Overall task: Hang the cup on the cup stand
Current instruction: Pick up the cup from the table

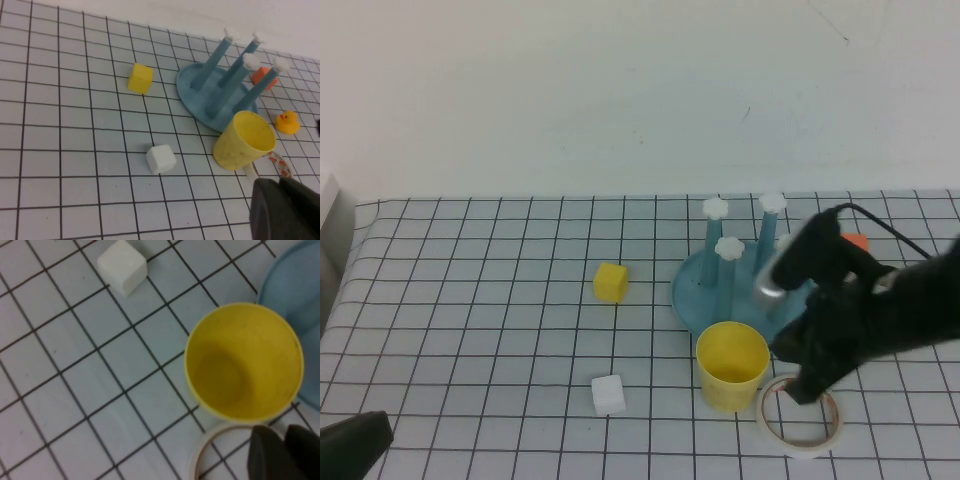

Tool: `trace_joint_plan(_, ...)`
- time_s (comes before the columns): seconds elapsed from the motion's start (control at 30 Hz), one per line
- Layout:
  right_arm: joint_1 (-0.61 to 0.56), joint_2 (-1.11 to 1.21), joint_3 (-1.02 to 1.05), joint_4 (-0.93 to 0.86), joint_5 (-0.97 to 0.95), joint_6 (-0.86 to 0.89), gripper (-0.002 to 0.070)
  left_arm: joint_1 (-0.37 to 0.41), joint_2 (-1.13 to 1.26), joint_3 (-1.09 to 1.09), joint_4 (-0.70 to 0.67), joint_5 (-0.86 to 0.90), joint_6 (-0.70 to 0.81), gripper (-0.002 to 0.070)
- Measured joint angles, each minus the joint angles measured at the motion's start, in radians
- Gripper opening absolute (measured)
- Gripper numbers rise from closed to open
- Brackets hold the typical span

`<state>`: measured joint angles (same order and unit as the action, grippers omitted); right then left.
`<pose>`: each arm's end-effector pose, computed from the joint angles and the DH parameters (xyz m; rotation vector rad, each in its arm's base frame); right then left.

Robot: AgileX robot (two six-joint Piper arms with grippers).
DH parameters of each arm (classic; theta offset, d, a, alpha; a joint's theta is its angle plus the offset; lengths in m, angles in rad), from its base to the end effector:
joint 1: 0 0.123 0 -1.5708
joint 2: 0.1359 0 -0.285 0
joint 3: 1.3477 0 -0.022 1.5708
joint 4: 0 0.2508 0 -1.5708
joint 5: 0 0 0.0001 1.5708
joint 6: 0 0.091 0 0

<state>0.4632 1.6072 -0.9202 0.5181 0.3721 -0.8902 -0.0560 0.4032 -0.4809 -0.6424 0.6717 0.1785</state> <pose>0.2807 0.1586 0.2087 -1.1134 2.2310 0.2515 0.0748 -0.0382 0.2991 -0.0408 1.9974 -0.6405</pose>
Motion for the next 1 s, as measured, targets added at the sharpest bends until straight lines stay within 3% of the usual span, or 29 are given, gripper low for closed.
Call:
trace_joint_plan(0.2,0.002,0.149,-0.137,0.004,0.004,0.000,0.0304,0.000,0.000,0.000,-0.009,0.002,0.018,0.0000)
trace_joint_plan(0.33,0.002,0.239,-0.203,0.004,0.003,0.000,0.0360,0.000,0.000,0.000,-0.022,0.034,0.020,0.0000)
trace_joint_plan(0.8,0.002,0.433,-0.315,-0.014,-0.016,0.000,0.0370,0.000,0.000,0.000,-0.079,0.080,0.020,0.0000)
trace_joint_plan(0.9,0.002,0.442,-0.315,-0.017,-0.005,0.000,0.0315,0.000,0.000,0.000,-0.082,0.080,0.020,0.0000)
trace_joint_plan(1.0,0.002,0.442,-0.317,-0.017,0.006,0.000,0.0177,0.000,0.000,0.000,-0.096,0.080,0.020,0.0000)
